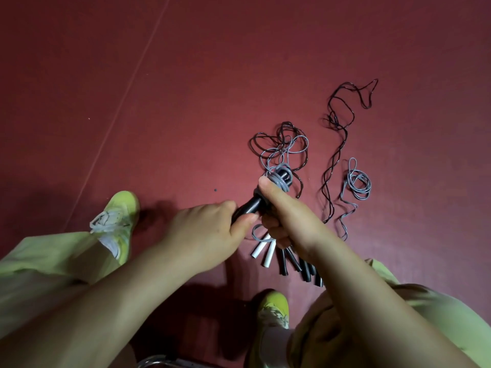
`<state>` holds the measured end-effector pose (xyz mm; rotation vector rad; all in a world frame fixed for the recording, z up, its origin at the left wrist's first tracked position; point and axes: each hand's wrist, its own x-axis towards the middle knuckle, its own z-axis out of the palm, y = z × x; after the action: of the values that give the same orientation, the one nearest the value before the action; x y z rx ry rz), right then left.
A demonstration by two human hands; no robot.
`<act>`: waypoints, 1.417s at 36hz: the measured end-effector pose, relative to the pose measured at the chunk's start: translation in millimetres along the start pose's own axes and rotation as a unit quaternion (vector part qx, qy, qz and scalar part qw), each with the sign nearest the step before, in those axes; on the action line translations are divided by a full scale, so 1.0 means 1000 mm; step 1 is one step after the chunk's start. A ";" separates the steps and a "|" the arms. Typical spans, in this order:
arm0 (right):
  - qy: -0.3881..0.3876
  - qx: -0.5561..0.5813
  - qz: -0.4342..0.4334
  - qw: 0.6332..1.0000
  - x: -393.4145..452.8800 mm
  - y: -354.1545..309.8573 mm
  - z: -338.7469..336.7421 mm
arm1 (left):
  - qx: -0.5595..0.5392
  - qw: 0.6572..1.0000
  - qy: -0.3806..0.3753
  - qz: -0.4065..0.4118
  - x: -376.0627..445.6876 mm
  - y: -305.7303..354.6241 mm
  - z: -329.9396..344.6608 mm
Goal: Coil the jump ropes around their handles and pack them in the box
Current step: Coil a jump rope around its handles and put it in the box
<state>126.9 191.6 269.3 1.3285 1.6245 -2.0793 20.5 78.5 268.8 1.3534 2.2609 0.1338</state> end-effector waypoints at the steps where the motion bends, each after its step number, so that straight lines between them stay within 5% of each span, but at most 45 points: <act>1: 0.005 0.003 0.001 1.000 0.000 -0.001 0.001 | -0.010 1.000 -0.004 0.000 0.000 0.000 0.000; 4: 0.022 0.028 -0.002 0.999 -0.001 -0.002 0.001 | -0.136 0.988 -0.071 -0.024 0.000 -0.005 0.000; 6: 0.015 0.042 -0.011 0.999 -0.001 -0.001 0.000 | -0.301 0.942 -0.139 -0.044 -0.002 -0.006 -0.003; 9: -0.011 0.073 -0.030 0.997 0.000 0.004 0.001 | -0.561 0.787 -0.245 -0.075 -0.001 -0.006 -0.001; 12: -0.060 0.153 -0.088 0.983 0.000 0.006 0.000 | -0.712 0.548 -0.439 -0.026 -0.001 -0.011 0.011; 14: -0.115 0.190 -0.140 0.965 0.002 0.005 -0.001 | -0.764 0.401 -0.503 0.050 -0.003 -0.010 0.021; 16: -0.171 0.229 -0.139 0.948 0.002 0.002 -0.002 | -0.788 0.324 -0.515 0.093 -0.007 -0.005 0.025; 19: -0.193 0.252 -0.129 0.940 0.003 0.000 -0.004 | -0.806 0.286 -0.507 0.105 -0.008 -0.004 0.026; 23: -0.170 0.230 -0.111 0.952 0.005 0.001 -0.005 | -0.809 0.289 -0.508 0.069 -0.003 -0.012 0.019; 25: -0.153 0.190 -0.090 0.966 0.004 0.000 -0.006 | -0.805 0.317 -0.501 0.027 -0.002 -0.015 0.016; 34: -0.045 0.096 -0.025 0.994 0.004 -0.001 -0.003 | -0.753 0.499 -0.398 -0.159 0.004 -0.007 -0.003; 40: -0.002 -0.032 -0.068 0.997 0.001 0.004 -0.006 | -0.644 0.691 -0.293 -0.144 0.005 -0.010 -0.005; 47: 0.052 -0.118 -0.056 0.990 0.010 0.013 -0.004 | -0.497 0.847 -0.147 -0.117 0.013 -0.015 0.000; 51: 0.054 -0.120 -0.052 0.990 0.012 0.017 -0.004 | -0.403 0.904 -0.099 -0.105 0.018 -0.022 0.006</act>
<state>132.5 192.4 248.9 1.3190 1.9571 -1.8201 -1.3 81.9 250.0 0.6410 1.8227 0.7292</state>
